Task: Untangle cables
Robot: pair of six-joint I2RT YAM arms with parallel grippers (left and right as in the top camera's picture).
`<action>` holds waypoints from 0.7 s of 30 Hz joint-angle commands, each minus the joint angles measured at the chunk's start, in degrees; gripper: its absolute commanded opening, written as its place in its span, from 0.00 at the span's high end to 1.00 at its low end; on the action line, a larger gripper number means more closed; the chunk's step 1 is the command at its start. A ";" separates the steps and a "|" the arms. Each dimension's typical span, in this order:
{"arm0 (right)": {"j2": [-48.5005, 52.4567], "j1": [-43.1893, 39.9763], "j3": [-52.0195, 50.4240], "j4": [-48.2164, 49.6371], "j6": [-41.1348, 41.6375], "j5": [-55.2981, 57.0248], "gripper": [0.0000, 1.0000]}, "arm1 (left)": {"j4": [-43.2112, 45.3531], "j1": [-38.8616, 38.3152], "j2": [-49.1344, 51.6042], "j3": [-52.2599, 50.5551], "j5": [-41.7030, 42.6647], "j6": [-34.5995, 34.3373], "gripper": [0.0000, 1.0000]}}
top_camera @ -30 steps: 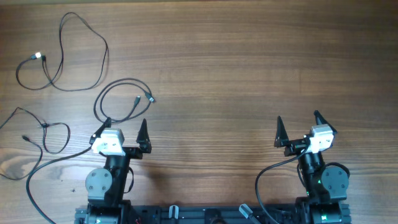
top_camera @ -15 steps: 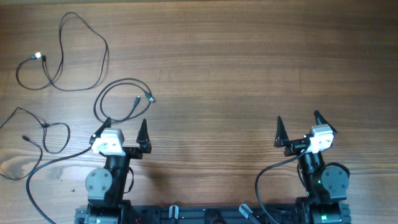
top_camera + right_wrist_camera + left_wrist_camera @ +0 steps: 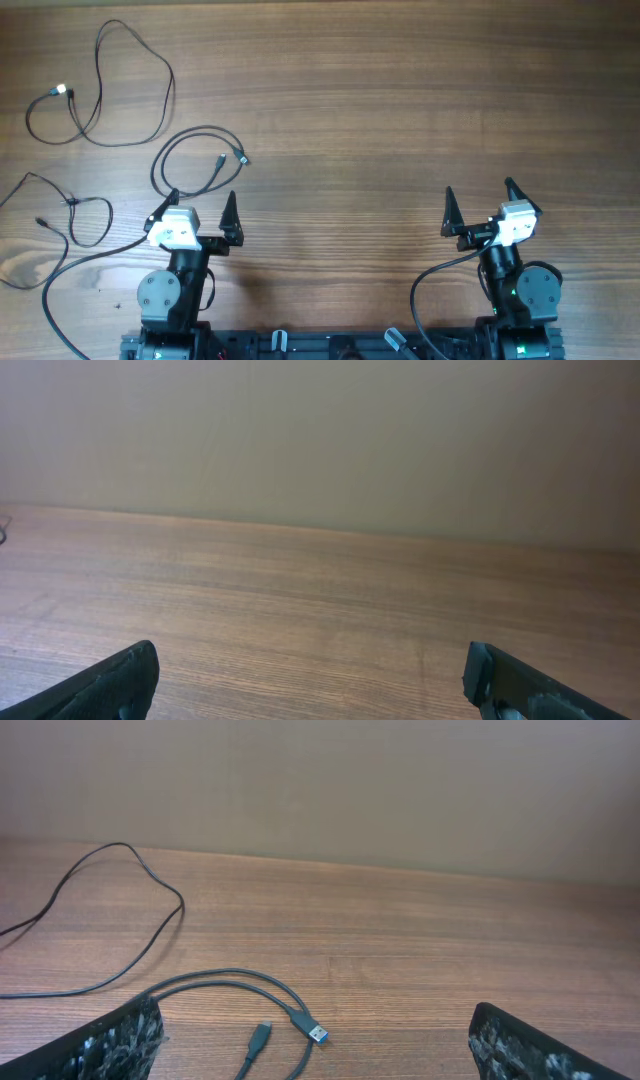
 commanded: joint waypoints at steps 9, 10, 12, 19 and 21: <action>-0.83 -0.24 -0.20 0.11 -0.81 0.59 0.00 | -0.31 0.33 -0.26 -0.28 1.11 1.14 0.00; -0.83 -0.24 -0.20 0.11 -0.79 0.59 0.00 | -0.31 0.33 -0.26 -0.26 1.11 1.14 0.00; -0.83 -0.24 -0.20 0.11 -0.81 0.59 0.00 | -0.28 0.33 -0.26 -0.26 1.11 1.11 0.00; -0.83 -0.24 -0.20 0.11 -0.81 0.59 0.00 | -0.31 0.33 -0.26 -0.28 1.11 1.14 0.00; -0.83 -0.24 -0.20 0.11 -0.81 0.59 0.00 | -0.28 0.33 -0.26 -0.26 1.09 1.11 0.00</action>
